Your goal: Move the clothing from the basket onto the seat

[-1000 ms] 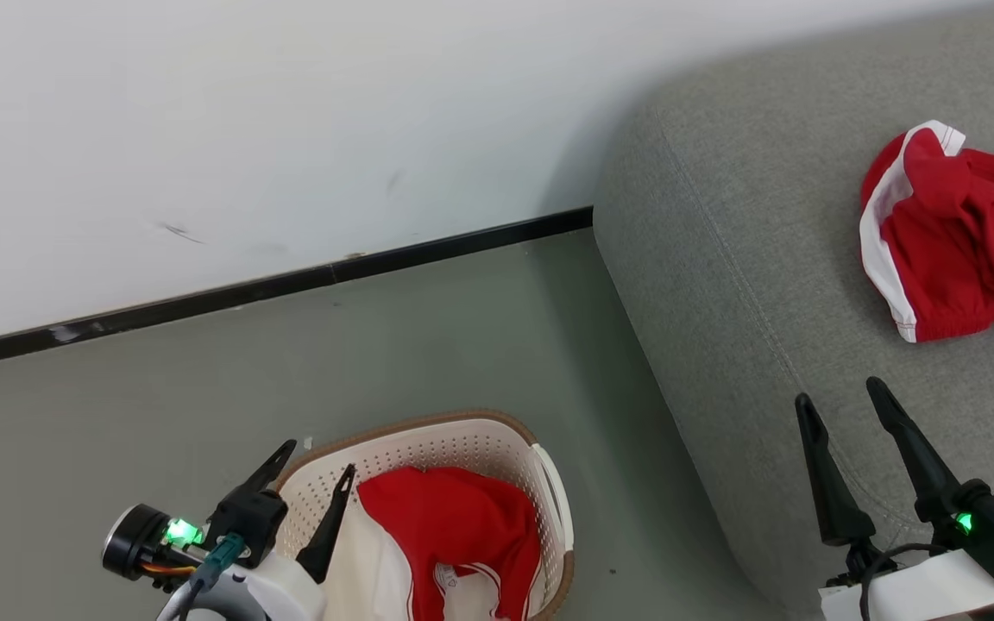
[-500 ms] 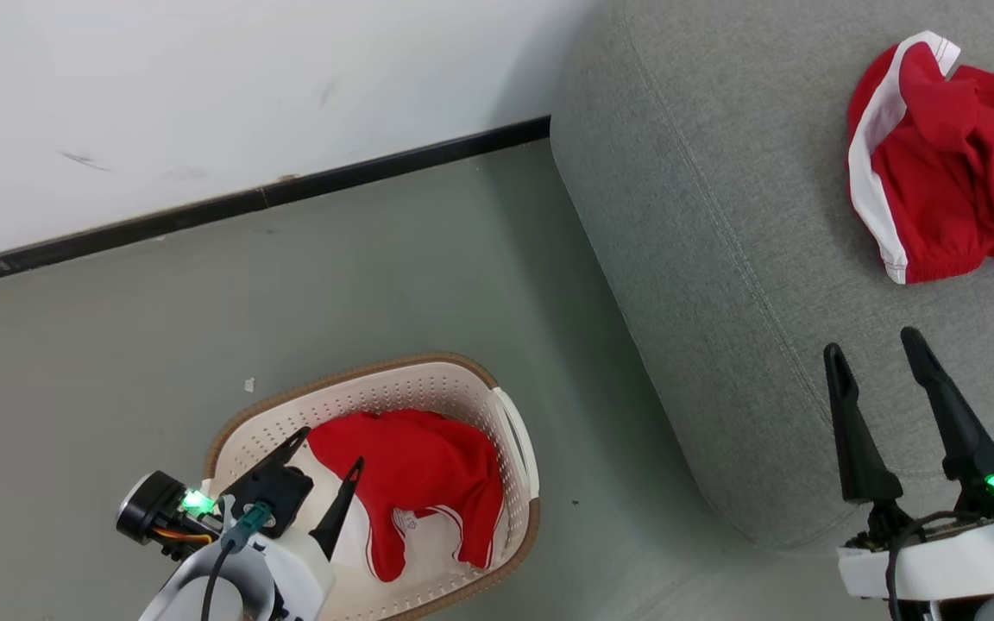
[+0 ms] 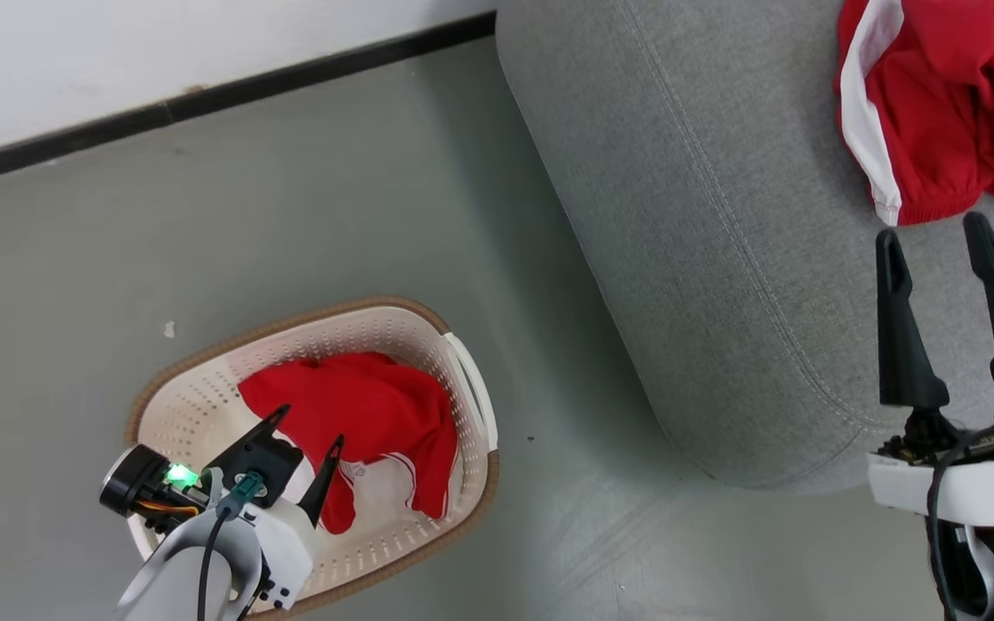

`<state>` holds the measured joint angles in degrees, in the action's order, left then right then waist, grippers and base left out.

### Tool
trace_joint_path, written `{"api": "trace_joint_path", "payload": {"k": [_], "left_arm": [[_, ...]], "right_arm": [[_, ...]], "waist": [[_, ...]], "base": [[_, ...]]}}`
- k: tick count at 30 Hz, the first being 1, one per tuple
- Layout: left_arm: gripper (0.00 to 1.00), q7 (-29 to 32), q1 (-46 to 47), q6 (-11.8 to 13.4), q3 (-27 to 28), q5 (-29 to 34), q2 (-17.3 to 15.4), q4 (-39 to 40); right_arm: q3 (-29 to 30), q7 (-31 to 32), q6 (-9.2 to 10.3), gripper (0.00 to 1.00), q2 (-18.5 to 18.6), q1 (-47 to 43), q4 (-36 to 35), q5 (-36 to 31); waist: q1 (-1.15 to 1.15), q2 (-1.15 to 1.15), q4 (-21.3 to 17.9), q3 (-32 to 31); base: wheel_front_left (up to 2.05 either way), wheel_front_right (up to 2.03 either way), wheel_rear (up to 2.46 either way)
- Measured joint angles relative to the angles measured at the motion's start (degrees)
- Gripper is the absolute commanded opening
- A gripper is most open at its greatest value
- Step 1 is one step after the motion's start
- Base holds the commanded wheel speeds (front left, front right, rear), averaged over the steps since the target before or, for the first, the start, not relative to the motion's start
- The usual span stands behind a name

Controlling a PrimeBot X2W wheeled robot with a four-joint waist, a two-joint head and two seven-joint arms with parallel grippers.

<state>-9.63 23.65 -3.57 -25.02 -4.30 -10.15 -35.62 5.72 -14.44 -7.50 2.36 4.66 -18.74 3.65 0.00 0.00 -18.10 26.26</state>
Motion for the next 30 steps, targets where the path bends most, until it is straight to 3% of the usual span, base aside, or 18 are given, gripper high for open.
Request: {"api": "trace_joint_path", "payload": {"k": [17,30], "left_arm": [[1.0,0.0,4.4,0.4,-0.2,1.5,-1.5,-6.0],[1.0,0.5,7.5,2.9,2.1,1.3,-2.8,-9.8]], "right_arm": [[0.4,0.0,0.0,1.0,-0.1,9.4,0.0,4.2],[-1.4,0.0,0.0,1.0,-0.2,14.0,2.2,7.6]], "waist": [[0.0,0.0,-4.8,9.9],[0.0,0.0,-7.7,15.7]], "base": [[0.0,0.0,0.0],[0.0,0.0,0.0]]}}
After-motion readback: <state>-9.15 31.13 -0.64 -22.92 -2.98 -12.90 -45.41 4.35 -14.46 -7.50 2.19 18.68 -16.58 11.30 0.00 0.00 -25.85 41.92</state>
